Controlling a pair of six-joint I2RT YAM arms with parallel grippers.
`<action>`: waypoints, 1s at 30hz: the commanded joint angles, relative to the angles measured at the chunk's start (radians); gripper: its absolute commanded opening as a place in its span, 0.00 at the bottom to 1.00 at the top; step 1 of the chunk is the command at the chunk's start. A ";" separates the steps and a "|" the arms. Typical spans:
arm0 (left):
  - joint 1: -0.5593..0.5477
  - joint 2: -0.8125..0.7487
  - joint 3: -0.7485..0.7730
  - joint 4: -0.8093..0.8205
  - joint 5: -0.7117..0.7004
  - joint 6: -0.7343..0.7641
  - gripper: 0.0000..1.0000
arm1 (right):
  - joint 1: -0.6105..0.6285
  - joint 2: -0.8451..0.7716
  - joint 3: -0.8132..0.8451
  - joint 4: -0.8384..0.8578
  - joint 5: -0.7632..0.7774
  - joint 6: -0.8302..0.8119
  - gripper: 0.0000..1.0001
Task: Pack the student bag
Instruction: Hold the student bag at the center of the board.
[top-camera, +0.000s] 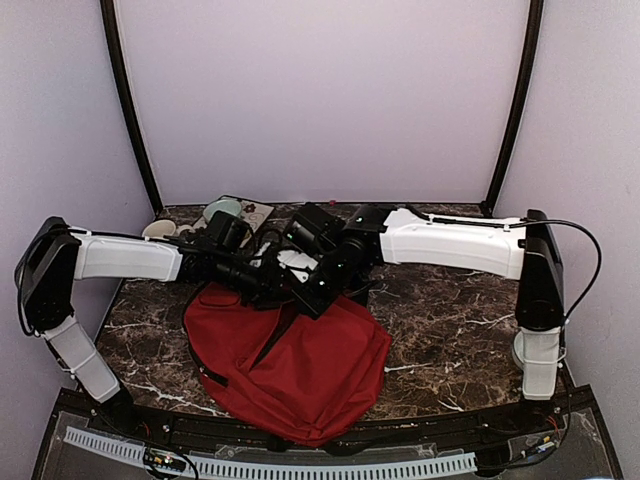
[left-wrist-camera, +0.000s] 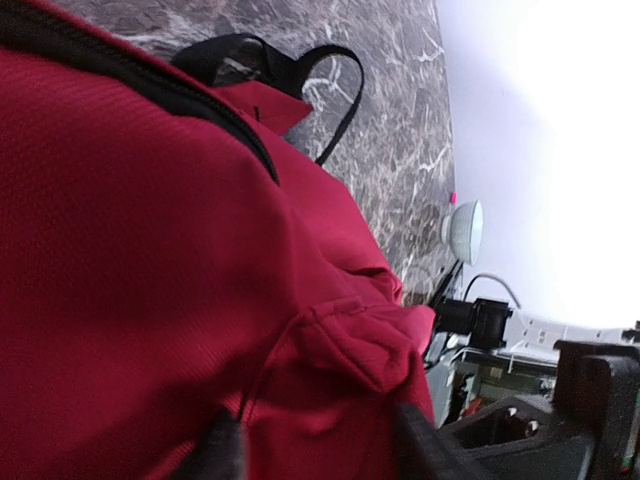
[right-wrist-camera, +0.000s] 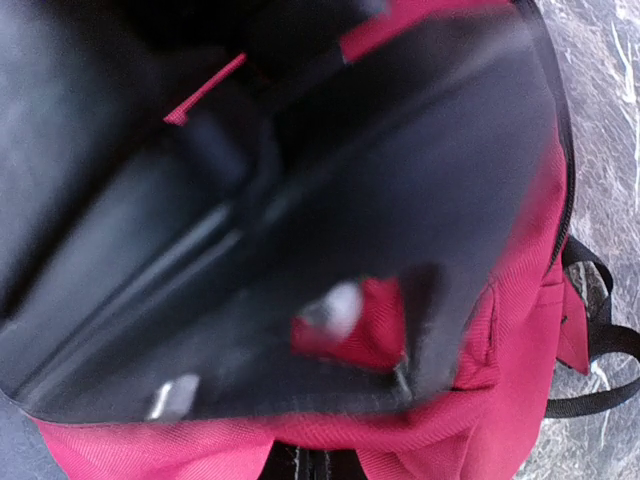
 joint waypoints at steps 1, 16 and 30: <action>-0.023 0.036 0.019 0.033 0.067 0.049 0.32 | 0.010 -0.015 -0.002 0.039 0.006 -0.007 0.00; -0.029 0.042 0.096 -0.061 -0.075 -0.007 0.00 | 0.095 -0.033 0.036 0.066 -0.179 -0.083 0.00; -0.030 0.053 0.172 -0.134 -0.141 0.007 0.00 | 0.146 -0.045 0.022 0.053 -0.138 -0.065 0.00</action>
